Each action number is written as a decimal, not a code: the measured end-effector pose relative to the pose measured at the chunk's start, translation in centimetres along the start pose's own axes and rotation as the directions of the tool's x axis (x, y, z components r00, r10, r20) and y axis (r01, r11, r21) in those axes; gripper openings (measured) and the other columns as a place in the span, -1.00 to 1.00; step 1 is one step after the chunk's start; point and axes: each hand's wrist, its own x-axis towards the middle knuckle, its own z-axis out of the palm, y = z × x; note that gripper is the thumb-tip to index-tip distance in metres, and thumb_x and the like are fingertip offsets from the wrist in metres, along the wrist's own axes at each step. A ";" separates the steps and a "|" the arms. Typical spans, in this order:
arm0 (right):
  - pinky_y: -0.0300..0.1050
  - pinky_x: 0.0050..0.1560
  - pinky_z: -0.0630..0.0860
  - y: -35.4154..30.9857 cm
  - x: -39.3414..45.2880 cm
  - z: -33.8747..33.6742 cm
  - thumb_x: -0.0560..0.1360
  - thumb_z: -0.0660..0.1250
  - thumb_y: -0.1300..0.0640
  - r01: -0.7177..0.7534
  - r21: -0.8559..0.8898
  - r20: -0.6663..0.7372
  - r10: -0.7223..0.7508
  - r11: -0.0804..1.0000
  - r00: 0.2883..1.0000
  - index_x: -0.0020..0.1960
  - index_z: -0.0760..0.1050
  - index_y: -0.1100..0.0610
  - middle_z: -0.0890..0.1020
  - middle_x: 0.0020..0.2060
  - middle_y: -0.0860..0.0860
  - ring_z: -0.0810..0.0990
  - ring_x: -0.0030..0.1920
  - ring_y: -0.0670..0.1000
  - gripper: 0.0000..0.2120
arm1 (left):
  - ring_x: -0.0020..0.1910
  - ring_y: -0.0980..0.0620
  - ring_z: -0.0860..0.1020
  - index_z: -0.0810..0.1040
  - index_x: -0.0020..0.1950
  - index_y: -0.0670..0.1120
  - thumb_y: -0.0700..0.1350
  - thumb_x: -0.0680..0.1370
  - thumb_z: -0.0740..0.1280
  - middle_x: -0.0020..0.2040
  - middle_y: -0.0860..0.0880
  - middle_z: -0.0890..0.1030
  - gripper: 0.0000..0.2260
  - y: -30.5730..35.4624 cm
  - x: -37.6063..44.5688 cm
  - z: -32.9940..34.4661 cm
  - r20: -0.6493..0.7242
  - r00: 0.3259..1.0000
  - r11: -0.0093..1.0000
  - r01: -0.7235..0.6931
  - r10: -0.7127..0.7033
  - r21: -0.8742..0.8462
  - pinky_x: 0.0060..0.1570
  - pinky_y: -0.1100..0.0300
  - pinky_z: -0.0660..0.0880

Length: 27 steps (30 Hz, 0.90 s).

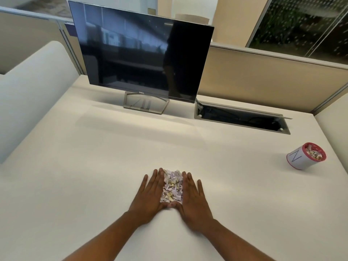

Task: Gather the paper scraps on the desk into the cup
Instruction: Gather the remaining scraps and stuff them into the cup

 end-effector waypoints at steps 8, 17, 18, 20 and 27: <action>-0.13 0.64 0.03 1.6 1.1 -3.4 0.59 0.28 -0.27 0.095 0.305 -0.079 -0.074 0.948 0.994 0.68 0.00 0.05 -0.07 0.68 -0.05 -0.09 0.67 -0.06 -0.17 | 0.61 0.09 -0.25 -0.28 0.62 0.06 0.42 0.49 0.22 0.62 0.06 -0.31 -0.05 -1.7 0.0 -0.8 -0.079 0.996 0.937 -0.061 0.036 -0.345 0.58 0.12 -0.08; -0.05 -0.02 0.65 1.0 0.7 -4.3 0.62 0.26 0.14 0.264 0.017 0.072 -0.265 0.964 0.962 0.47 0.28 -0.31 -0.11 0.66 -0.26 0.00 0.67 -0.01 -0.48 | 0.62 0.03 0.05 0.15 0.52 0.40 -0.14 0.58 0.39 0.65 0.15 -0.02 -0.30 -1.5 -0.6 -0.8 -0.203 0.960 0.935 -0.242 0.192 -0.258 0.34 0.13 0.45; -0.06 -0.02 0.66 0.9 0.7 -4.2 0.62 0.24 0.18 0.263 0.008 0.067 -0.263 0.965 0.962 0.44 0.31 -0.31 -0.08 0.66 -0.25 0.02 0.67 0.00 -0.48 | 0.61 -0.04 0.09 0.17 0.52 0.39 -0.12 0.60 0.36 0.65 0.11 0.01 -0.35 -1.3 -0.7 -0.6 -0.207 0.961 0.938 -0.232 0.181 -0.257 0.31 0.10 0.48; -0.05 0.00 0.66 0.9 0.7 -4.3 0.60 0.25 0.24 0.255 -0.008 0.053 -0.254 0.967 0.966 0.39 0.37 -0.29 0.00 0.66 -0.21 0.08 0.65 -0.01 -0.48 | 0.59 -0.11 0.16 0.20 0.52 0.38 -0.06 0.64 0.29 0.64 0.05 0.08 -0.45 -0.9 -0.8 -0.5 -0.212 0.964 0.947 -0.209 0.158 -0.243 0.29 0.09 0.49; -0.08 -0.01 0.68 0.7 0.2 -4.7 0.56 0.39 0.20 0.246 -0.024 -0.007 -0.246 0.969 0.969 0.47 0.40 -0.23 0.38 0.55 -0.08 0.39 0.52 0.00 -0.42 | 0.37 -0.07 0.51 0.49 0.39 0.24 -0.07 0.49 0.49 0.43 0.02 0.50 -0.49 0.0 -0.4 -1.3 -0.231 0.969 0.978 -0.130 0.090 -0.162 0.01 0.14 0.61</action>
